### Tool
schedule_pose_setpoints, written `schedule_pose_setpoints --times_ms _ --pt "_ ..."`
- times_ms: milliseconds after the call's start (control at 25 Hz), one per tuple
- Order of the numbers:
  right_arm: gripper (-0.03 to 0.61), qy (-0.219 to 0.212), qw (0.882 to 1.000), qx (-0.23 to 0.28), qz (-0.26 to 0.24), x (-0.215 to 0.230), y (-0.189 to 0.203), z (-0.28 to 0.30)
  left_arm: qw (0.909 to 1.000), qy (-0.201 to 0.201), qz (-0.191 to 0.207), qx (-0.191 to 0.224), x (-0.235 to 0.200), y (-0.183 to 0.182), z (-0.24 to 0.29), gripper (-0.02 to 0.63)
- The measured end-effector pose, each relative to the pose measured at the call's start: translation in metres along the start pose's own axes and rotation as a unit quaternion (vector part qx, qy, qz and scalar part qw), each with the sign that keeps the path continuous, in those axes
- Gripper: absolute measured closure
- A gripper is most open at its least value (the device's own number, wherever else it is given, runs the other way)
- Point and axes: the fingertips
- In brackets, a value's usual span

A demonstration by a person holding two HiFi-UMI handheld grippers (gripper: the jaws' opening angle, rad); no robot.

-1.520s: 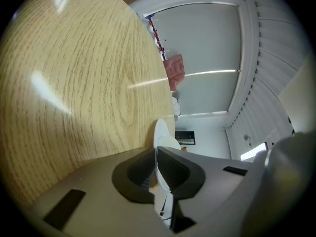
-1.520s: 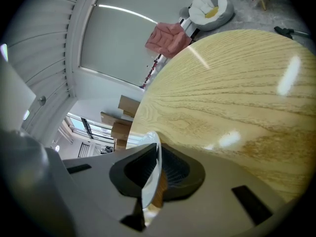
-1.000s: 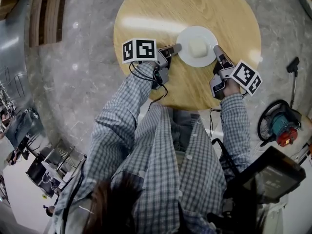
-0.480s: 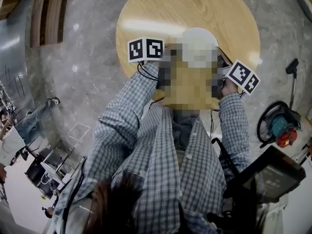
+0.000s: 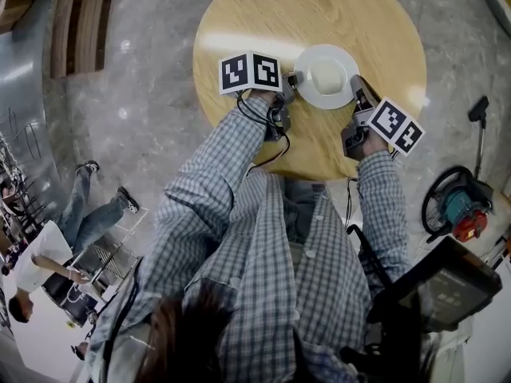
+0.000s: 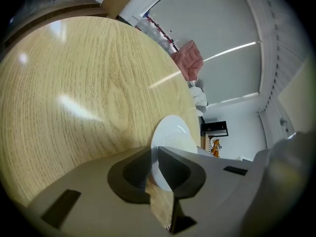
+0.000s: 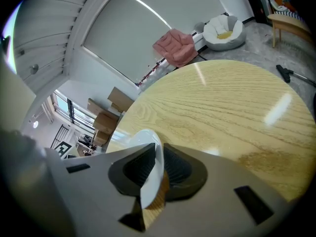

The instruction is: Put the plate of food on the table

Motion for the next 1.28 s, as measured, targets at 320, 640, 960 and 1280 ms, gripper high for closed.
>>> schedule_pose_setpoints --times_ms 320,640,960,1280 --pt "0.531 0.031 0.999 -0.014 -0.034 0.011 0.003 0.003 0.9998 -0.012 0.011 -0.013 0.001 0.001 0.007 0.589" --pt "0.436 0.017 0.997 -0.034 -0.064 0.005 0.003 0.005 0.9998 -0.01 0.014 -0.013 0.003 0.001 0.012 0.589" --pt "0.434 0.042 0.992 -0.036 -0.111 0.011 0.001 0.003 0.9998 -0.004 0.013 -0.015 0.005 0.001 0.016 0.589" --pt "0.435 0.05 0.986 -0.003 -0.159 0.007 -0.02 -0.004 0.9999 0.002 0.009 -0.013 0.006 0.002 0.018 0.589"
Point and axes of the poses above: the fingertips, and each gripper's own axes: z forward along the fingers, x to its right, y out of its underside, and after that the axes turned 3 degrees about x, right-handed
